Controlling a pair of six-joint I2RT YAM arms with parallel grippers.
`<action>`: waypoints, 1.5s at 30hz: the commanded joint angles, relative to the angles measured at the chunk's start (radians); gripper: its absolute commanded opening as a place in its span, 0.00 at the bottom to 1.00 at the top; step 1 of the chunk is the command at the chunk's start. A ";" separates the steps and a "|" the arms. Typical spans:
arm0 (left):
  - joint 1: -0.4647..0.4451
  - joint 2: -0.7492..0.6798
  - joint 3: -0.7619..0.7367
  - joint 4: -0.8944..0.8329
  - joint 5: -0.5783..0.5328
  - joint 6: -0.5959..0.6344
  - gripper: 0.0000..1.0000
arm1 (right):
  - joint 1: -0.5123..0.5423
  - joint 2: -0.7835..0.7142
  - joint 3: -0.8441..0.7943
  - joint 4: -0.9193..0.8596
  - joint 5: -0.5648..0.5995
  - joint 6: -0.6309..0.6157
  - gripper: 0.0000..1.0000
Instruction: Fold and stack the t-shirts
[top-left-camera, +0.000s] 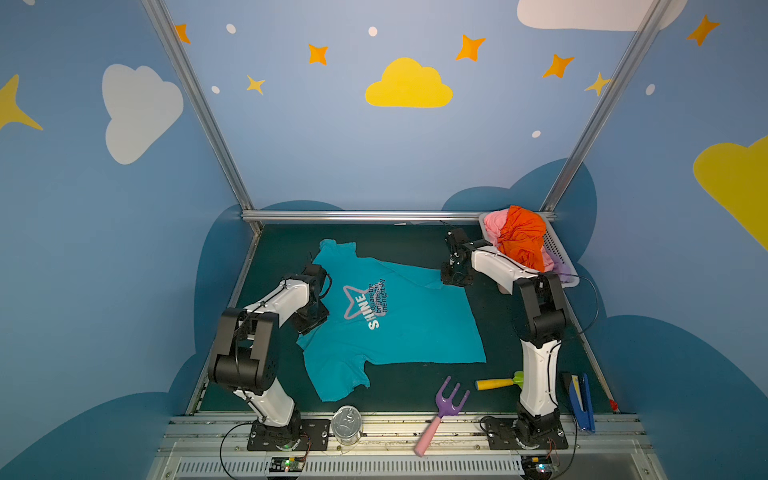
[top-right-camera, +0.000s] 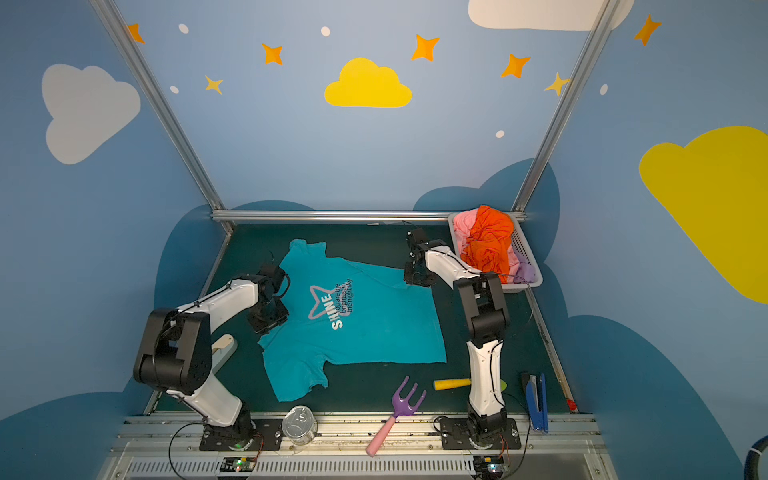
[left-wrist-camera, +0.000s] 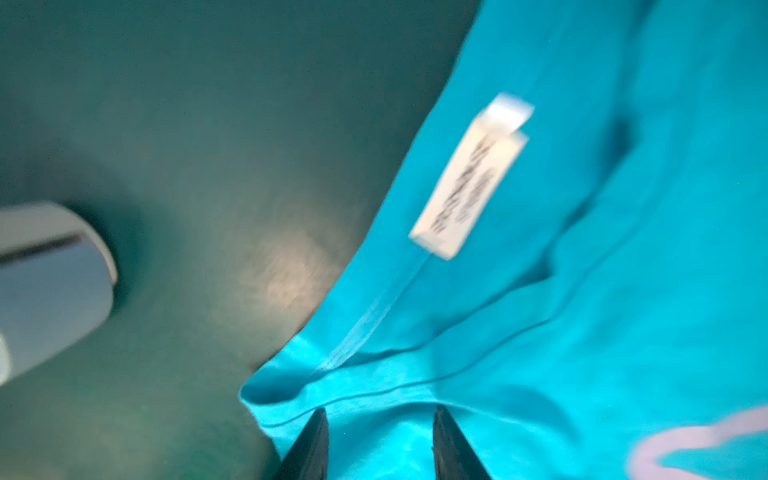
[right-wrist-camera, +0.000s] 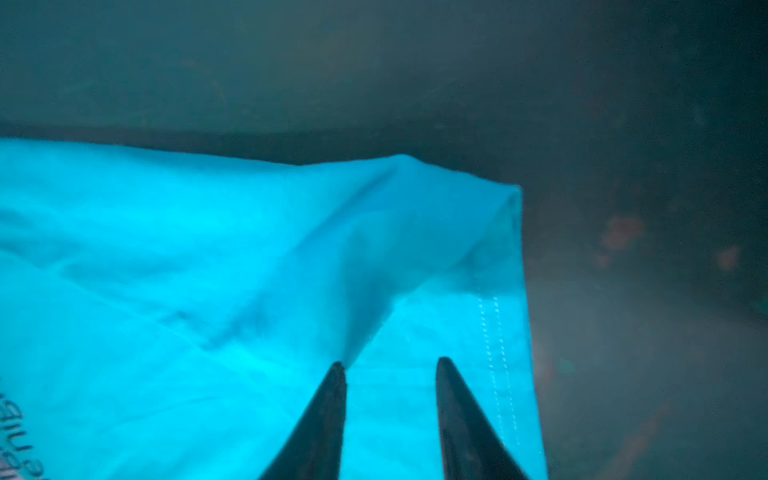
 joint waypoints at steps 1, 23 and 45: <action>0.003 0.017 0.035 -0.046 -0.029 0.005 0.42 | 0.052 0.004 0.011 -0.050 -0.063 -0.017 0.19; -0.011 0.024 0.008 -0.036 -0.016 0.015 0.43 | 0.008 0.101 0.221 -0.068 0.025 -0.020 0.00; -0.012 -0.005 0.010 -0.046 -0.012 0.022 0.44 | -0.111 0.041 0.447 0.246 0.060 -0.181 0.43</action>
